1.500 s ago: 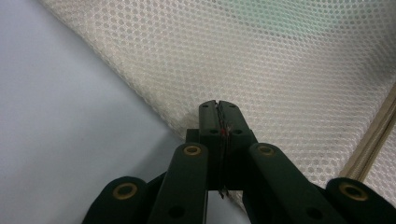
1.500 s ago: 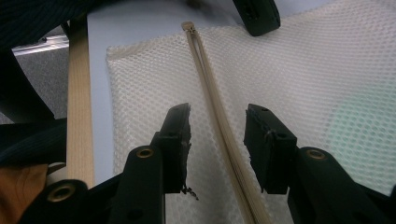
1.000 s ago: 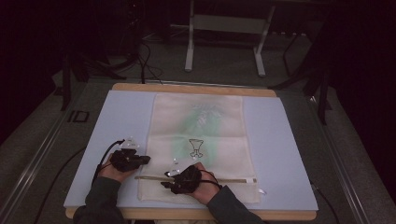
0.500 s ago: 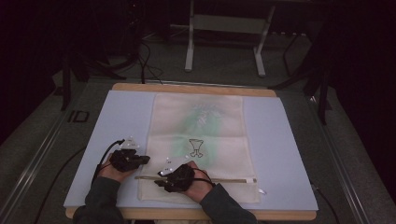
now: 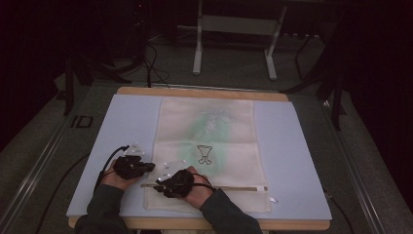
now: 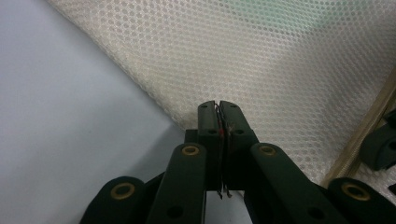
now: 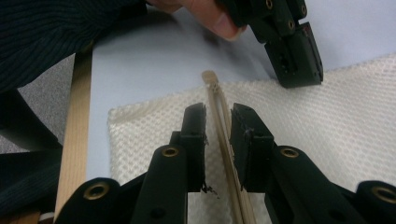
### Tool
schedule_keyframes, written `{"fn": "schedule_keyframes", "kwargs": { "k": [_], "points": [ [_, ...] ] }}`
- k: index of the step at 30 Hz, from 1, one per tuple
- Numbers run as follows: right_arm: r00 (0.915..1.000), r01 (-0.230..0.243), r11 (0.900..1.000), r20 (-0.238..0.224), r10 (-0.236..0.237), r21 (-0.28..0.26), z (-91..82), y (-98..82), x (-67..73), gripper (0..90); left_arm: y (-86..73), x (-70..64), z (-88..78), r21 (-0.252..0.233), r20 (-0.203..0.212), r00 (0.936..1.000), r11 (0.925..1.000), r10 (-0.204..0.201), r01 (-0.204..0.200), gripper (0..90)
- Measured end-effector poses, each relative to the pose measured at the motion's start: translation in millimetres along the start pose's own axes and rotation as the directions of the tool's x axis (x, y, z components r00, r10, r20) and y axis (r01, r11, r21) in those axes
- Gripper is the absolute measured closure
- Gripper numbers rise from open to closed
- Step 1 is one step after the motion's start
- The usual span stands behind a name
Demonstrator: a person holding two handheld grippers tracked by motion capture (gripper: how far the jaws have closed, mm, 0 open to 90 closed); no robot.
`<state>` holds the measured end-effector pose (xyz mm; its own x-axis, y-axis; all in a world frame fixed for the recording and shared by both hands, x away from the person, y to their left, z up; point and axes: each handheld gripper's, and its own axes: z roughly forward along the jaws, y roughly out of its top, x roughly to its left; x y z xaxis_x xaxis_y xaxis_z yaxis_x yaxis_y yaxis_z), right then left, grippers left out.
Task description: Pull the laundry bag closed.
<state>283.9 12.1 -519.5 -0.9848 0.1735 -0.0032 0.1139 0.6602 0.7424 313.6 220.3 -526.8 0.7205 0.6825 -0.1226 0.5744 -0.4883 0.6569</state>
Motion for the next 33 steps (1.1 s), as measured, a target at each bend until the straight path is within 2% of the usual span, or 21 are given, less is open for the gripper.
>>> {"fn": "schedule_keyframes", "kwargs": {
  "k": [14,33],
  "points": [
    [0.9999,0.013,1.000,-0.002,-0.013,-0.006,19.7,12.3,0.7,80.0,-0.5,1.6,-1.8,-0.009,0.010,0.9999,0.9999,-0.014,0.014,87.4],
    [0.9998,0.018,1.000,-0.003,-0.018,0.013,39.3,26.3,1.5,77.7,-2.4,5.3,-7.4,-0.031,-0.002,0.9996,0.9991,-0.028,0.028,87.0]
  ]
}}
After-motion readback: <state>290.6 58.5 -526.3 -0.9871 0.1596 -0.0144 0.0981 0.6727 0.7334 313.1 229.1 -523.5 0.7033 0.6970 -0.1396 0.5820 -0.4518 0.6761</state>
